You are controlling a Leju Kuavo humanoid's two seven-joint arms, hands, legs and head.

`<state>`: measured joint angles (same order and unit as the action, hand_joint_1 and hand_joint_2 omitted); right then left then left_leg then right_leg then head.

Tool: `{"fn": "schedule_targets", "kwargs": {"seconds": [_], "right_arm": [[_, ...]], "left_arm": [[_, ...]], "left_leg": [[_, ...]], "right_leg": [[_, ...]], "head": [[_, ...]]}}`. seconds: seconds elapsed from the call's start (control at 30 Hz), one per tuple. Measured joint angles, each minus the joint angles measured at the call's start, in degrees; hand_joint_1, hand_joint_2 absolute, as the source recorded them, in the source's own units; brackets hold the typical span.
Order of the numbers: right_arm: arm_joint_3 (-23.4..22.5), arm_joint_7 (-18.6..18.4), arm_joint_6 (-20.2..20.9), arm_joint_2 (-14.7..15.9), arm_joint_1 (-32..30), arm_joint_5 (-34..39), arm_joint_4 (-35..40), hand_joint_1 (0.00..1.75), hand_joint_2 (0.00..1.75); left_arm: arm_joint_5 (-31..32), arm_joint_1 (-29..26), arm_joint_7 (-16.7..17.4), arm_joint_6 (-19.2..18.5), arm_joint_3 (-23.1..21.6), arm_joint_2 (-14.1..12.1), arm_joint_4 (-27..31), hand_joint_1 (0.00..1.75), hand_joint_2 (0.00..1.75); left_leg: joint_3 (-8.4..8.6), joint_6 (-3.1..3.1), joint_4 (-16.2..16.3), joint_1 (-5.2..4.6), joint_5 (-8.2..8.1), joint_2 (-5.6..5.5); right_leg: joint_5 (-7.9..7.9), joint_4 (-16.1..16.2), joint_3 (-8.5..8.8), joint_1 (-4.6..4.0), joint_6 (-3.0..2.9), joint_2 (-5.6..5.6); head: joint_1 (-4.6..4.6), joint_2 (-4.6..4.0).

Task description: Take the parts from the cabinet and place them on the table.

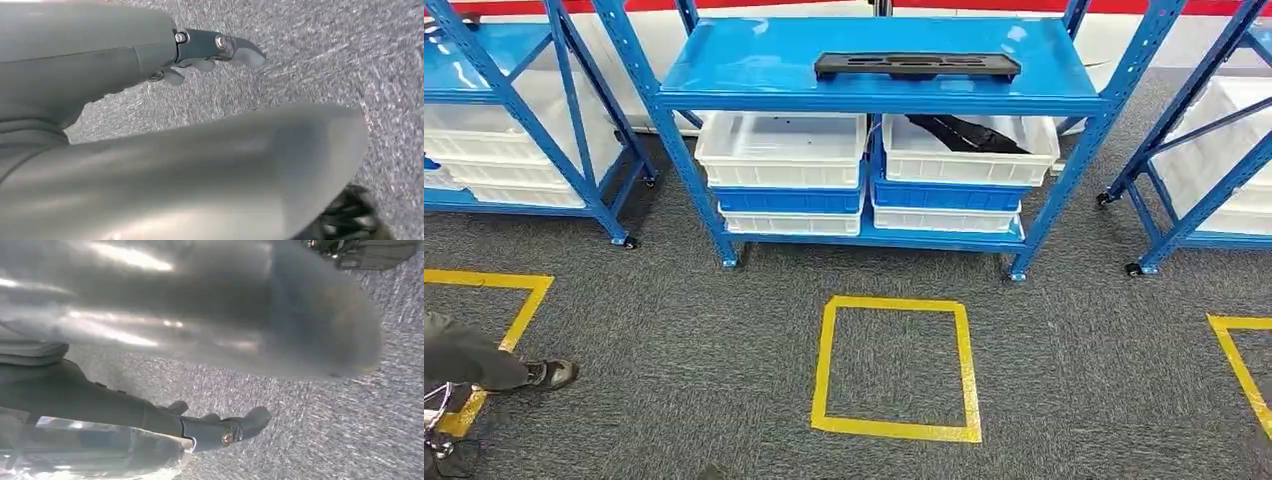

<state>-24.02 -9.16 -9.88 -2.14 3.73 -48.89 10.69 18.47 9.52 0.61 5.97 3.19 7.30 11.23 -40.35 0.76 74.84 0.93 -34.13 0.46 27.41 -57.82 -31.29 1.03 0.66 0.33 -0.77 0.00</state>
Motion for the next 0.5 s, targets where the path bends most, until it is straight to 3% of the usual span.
{"fn": "schedule_targets", "kwargs": {"seconds": [0.07, 0.1, 0.13, 0.23, 0.27, 0.3, 0.37, 0.43, 0.47, 0.5], "right_arm": [[0.0, -0.02, 0.06, 0.0, 0.12, -0.07, 0.0, 0.0, 0.0], [0.0, -0.02, 0.09, -0.04, 0.16, -0.07, 0.0, 0.0, 0.0], [0.0, -0.02, 0.13, -0.33, 0.15, -0.07, 0.0, 0.0, 0.0], [0.0, -0.09, 0.42, -0.26, 0.14, -0.13, 0.0, 0.0, 0.0], [0.0, -0.09, 0.42, -0.31, 0.21, -0.15, 0.0, 0.0, 0.0], [0.0, -0.13, 0.39, -0.24, 0.22, -0.13, 0.02, 0.0, 0.0], [0.0, -0.13, 0.39, -0.31, 0.2, -0.13, 0.02, 0.0, 0.0], [0.0, -0.13, 0.41, -0.09, 0.12, -0.07, 0.0, 0.0, 0.0], [0.0, -0.13, 0.42, -0.09, -0.01, -0.04, 0.0, 0.0, 0.0], [-0.02, -0.17, 0.42, -0.07, -0.16, 0.0, 0.0, 0.0, 0.0]], "left_arm": [[0.02, 0.06, 0.0, 0.0, 0.0, -0.02, 0.0, 0.0, 0.0], [0.02, 0.12, 0.04, 0.0, 0.0, -0.02, 0.0, 0.0, 0.0], [0.02, 0.25, 0.2, 0.02, 0.0, -0.26, 0.0, 0.0, 0.0], [0.02, 0.29, 0.33, 0.04, 0.0, -0.22, 0.0, 0.0, 0.0], [0.02, 0.32, 0.35, 0.04, 0.0, -0.18, 0.0, 0.0, 0.0], [0.0, 0.31, 0.42, 0.02, 0.0, -0.09, 0.02, 0.0, 0.0], [0.0, 0.4, 0.39, -0.04, 0.02, -0.11, 0.02, 0.0, 0.0], [0.0, 0.37, 0.42, -0.39, 0.02, 0.02, 0.02, 0.0, 0.0], [0.0, 0.33, 0.39, -0.48, 0.02, 0.02, 0.02, 0.0, 0.0], [0.02, 0.25, 0.42, -0.5, 0.02, 0.04, 0.0, 0.0, 0.0]], "left_leg": [[4.7, 1.37, -9.97, -0.39, 5.73, -0.25], [7.16, 2.42, -14.98, -0.78, 7.78, -0.7], [7.63, 2.7, -16.0, -0.89, 6.99, -0.47], [7.52, 2.82, -16.51, -1.56, 7.14, -0.15], [7.83, 3.02, -17.29, -1.55, 7.48, -0.17], [8.63, 2.76, -18.52, -0.59, 8.29, 0.06], [8.98, 3.14, -18.93, -0.78, 8.36, 0.21], [8.98, 3.24, -18.89, -0.94, 8.13, 0.29], [9.02, 3.18, -18.87, -0.94, 8.04, 0.27], [9.19, 3.01, -18.86, -0.9, 7.87, 0.25]], "right_leg": [[0.06, 0.03, 0.34, -0.44, -0.07, 0.4], [0.09, 0.07, 0.45, -0.49, -0.12, 0.5], [0.13, 0.04, 0.41, -0.75, -0.06, 0.5], [0.16, 0.34, 0.25, -0.44, 0.27, 0.46], [0.08, 0.66, 0.42, -0.74, 0.66, 0.45], [0.46, -0.33, 0.04, -0.94, 0.74, 0.37], [3.32, -6.18, -2.9, -0.88, 0.35, 0.23], [6.81, -15.74, -8.05, -0.47, 0.35, 0.22], [7.07, -17.81, -9.29, -0.42, 0.73, 0.22], [6.06, -16.92, -9.26, -0.23, 1.48, 0.2]], "head": [[-0.02, 0.0], [-0.02, 0.0], [0.24, 0.0], [0.11, 0.0], [0.04, 0.0], [0.09, 0.0], [0.42, 0.0], [0.39, 0.0], [0.5, 0.0], [0.48, 0.0]]}}
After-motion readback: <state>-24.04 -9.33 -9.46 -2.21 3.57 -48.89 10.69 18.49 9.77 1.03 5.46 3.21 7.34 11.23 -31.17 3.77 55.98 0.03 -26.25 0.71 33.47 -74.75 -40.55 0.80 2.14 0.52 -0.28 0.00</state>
